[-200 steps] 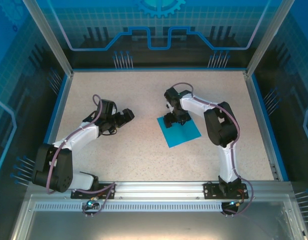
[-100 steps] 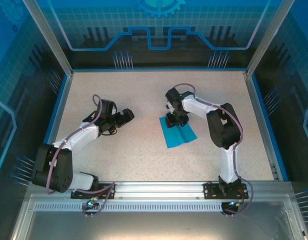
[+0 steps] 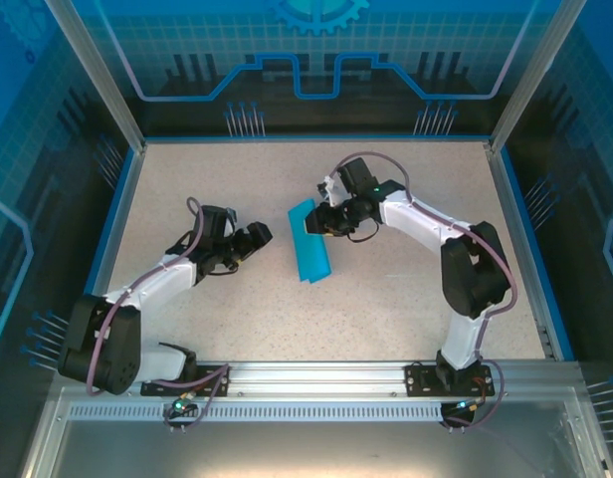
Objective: Fold a paper plane with a square sheet of paper (pick it up from the middle)
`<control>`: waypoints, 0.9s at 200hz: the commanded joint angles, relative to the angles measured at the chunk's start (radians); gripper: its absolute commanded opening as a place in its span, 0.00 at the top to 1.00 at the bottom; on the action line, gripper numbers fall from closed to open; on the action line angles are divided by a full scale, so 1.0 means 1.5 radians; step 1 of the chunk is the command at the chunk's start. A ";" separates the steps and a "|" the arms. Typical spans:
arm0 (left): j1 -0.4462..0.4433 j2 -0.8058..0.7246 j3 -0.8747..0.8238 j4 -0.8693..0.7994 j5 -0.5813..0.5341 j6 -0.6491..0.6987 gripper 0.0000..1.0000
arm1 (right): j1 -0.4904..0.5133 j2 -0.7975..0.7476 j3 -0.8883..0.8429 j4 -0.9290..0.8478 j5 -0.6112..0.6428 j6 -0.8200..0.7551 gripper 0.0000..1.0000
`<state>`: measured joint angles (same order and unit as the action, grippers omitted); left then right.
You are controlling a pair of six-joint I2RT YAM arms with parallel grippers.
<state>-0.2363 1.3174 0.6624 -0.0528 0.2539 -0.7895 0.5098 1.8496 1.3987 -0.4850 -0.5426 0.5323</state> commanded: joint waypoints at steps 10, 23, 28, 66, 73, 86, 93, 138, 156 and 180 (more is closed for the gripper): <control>-0.023 0.006 -0.013 0.065 0.049 -0.028 0.23 | -0.005 0.050 -0.031 0.063 -0.077 0.046 0.63; -0.033 0.020 -0.011 0.077 0.054 -0.032 0.29 | -0.009 0.063 -0.033 0.065 -0.071 0.040 0.64; -0.037 0.026 -0.010 0.081 0.054 -0.034 0.30 | -0.010 0.067 -0.034 0.064 -0.066 0.035 0.64; -0.072 0.082 0.008 0.114 0.054 -0.042 0.38 | -0.031 0.104 -0.049 0.070 -0.063 0.012 0.65; -0.079 0.093 0.015 0.117 0.053 -0.042 0.39 | -0.035 0.110 -0.052 0.068 -0.059 0.006 0.65; -0.091 0.114 0.026 0.123 0.052 -0.043 0.41 | -0.042 0.119 -0.057 0.066 -0.056 -0.003 0.65; -0.098 0.126 0.032 0.127 0.051 -0.044 0.42 | -0.047 0.123 -0.059 0.065 -0.055 -0.009 0.65; -0.134 0.192 0.068 0.152 0.041 -0.057 0.48 | -0.061 0.139 -0.064 0.047 -0.042 -0.045 0.68; -0.149 0.217 0.086 0.152 0.031 -0.058 0.50 | -0.064 0.140 -0.070 0.049 -0.034 -0.047 0.68; -0.165 0.248 0.107 0.147 0.019 -0.063 0.53 | -0.067 0.141 -0.073 0.050 -0.020 -0.047 0.68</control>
<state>-0.4618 1.6485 0.7769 0.1596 0.3069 -0.8669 0.4244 2.0426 1.2999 -0.3962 -0.5915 0.4873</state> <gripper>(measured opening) 0.479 0.320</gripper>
